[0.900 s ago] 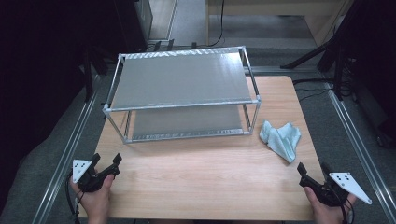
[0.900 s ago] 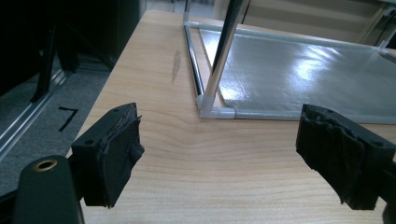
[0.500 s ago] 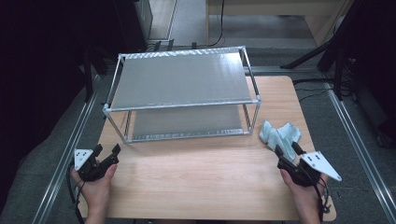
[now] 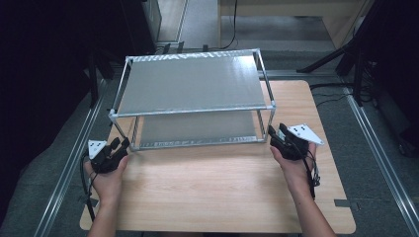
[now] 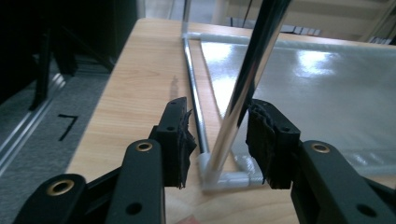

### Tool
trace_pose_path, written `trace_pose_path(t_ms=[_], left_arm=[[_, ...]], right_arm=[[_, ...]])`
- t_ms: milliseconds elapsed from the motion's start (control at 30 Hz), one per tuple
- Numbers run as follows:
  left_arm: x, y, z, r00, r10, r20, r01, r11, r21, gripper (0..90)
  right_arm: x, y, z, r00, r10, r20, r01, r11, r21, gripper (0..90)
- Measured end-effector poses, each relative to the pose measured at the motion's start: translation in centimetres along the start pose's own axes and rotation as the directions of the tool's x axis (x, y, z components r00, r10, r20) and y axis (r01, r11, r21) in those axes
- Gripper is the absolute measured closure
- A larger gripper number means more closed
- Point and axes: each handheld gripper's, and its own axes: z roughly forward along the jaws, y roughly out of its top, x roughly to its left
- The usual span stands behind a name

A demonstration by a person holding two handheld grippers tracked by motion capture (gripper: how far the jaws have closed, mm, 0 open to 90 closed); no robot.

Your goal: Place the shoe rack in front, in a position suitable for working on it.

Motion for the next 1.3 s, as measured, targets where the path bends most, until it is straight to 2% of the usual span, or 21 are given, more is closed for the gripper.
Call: trace_pose_path(t_ms=[167,200,233,267,367,533,667,767,800,833,867,900,933,967,1000,1033,1067,1167,1200,1233,1300], left_arm=[[0.1,0.5,0.4,1.0000,0.008,0.000,-0.008,0.9995,-0.030,60.6],[0.1,0.6,0.5,0.9998,0.015,0.009,-0.015,0.9995,-0.028,65.4],[0.0,0.8,0.6,0.9995,0.027,0.019,-0.027,0.9993,-0.026,65.4],[-0.1,1.0,0.7,0.9985,0.051,0.023,-0.050,0.9985,-0.023,72.2],[-0.3,1.5,0.6,0.9959,0.086,0.028,-0.086,0.9963,-0.007,79.1],[0.0,1.1,0.1,0.9953,0.084,0.048,-0.083,0.9965,-0.012,79.8],[-0.1,0.5,-1.0,0.9928,0.097,0.070,-0.096,0.9952,-0.022,80.1],[-0.2,-0.1,-2.1,0.9873,0.104,0.120,-0.102,0.9945,-0.026,79.9],[-0.2,-0.1,-2.1,0.9873,0.104,0.120,-0.102,0.9945,-0.026,79.9],[-0.4,-0.5,-2.7,0.9872,0.098,0.126,-0.095,0.9951,-0.025,79.8],[-0.4,-0.5,-2.7,0.9872,0.098,0.126,-0.095,0.9951,-0.025,79.8],[-0.6,-0.8,-3.4,0.9917,0.074,0.105,-0.072,0.9971,-0.023,79.7],[-0.6,-0.9,-3.7,0.9952,0.047,0.086,-0.045,0.9988,-0.016,79.7],[-0.6,-0.9,-3.7,0.9952,0.047,0.086,-0.045,0.9988,-0.016,79.4],[-0.7,-1.0,-4.1,0.9970,0.029,0.072,-0.028,0.9995,-0.014,79.4],[-0.7,-1.1,-4.4,0.9979,0.024,0.060,-0.023,0.9997,-0.012,79.3],[-0.9,-1.2,-4.7,0.9984,0.018,0.053,-0.017,0.9998,-0.012,79.2],[-1.8,-1.8,-5.5,0.9994,0.009,0.032,-0.009,0.9998,-0.016,79.2],[-2.4,-2.1,-5.9,0.9993,0.001,0.037,0.000,0.9999,-0.016,79.0],[-2.4,-2.1,-5.9,0.9993,0.001,0.037,0.000,0.9999,-0.016,78.8],[-3.2,-2.4,-6.3,0.9956,-0.002,0.094,0.002,1.0000,-0.003,78.3]], right_arm=[[1.2,0.4,1.0,0.9984,-0.056,0.009,0.056,0.998,0.012,62.8],[1.4,0.7,1.4,0.9971,-0.070,0.030,0.069,0.997,0.023,69.0],[1.4,0.7,1.4,0.9971,-0.070,0.030,0.069,0.997,0.023,69.0],[1.4,0.9,1.8,0.9965,-0.073,0.040,0.072,0.997,0.029,73.5],[1.3,1.1,2.2,0.9974,-0.061,0.038,0.060,0.998,0.031,80.4],[1.2,1.2,2.7,0.9976,-0.059,0.036,0.058,0.998,0.027,81.6],[1.2,1.4,3.3,0.9970,-0.063,0.044,0.063,0.998,0.018,81.9],[0.9,1.5,4.6,0.9963,-0.061,0.059,0.062,0.998,-0.012,81.9],[0.9,1.5,4.6,0.9963,-0.061,0.059,0.062,0.998,-0.012,81.9],[0.6,1.9,5.7,0.9980,-0.036,0.052,0.037,0.999,-0.019,81.6],[0.6,1.9,5.7,0.9980,-0.036,0.052,0.037,0.999,-0.019,81.6],[0.5,2.4,6.8,0.9987,-0.030,0.041,0.030,0.999,-0.014,81.0],[0.3,2.6,7.5,0.9998,-0.020,0.005,0.020,1.000,-0.010,79.4],[0.1,2.8,8.2,0.9990,0.005,-0.044,-0.005,1.000,-0.004,74.8],[0.1,2.8,8.2,0.9990,0.005,-0.044,-0.005,1.000,-0.004,74.8],[0.1,2.9,8.7,0.9963,0.026,-0.082,-0.026,1.000,0.008,68.8],[0.6,2.9,8.7,0.9988,-0.010,-0.048,0.011,1.000,0.024,56.7],[1.3,2.8,8.1,0.9991,-0.039,-0.013,0.040,0.999,0.034,50.2],[2.1,2.6,6.7,0.9979,-0.063,0.017,0.063,0.998,0.022,50.0],[2.4,2.4,6.1,0.9974,-0.070,0.016,0.070,0.997,0.012,50.7],[3.4,1.7,4.7,0.9966,-0.078,-0.025,0.078,0.997,0.002,50.3]])
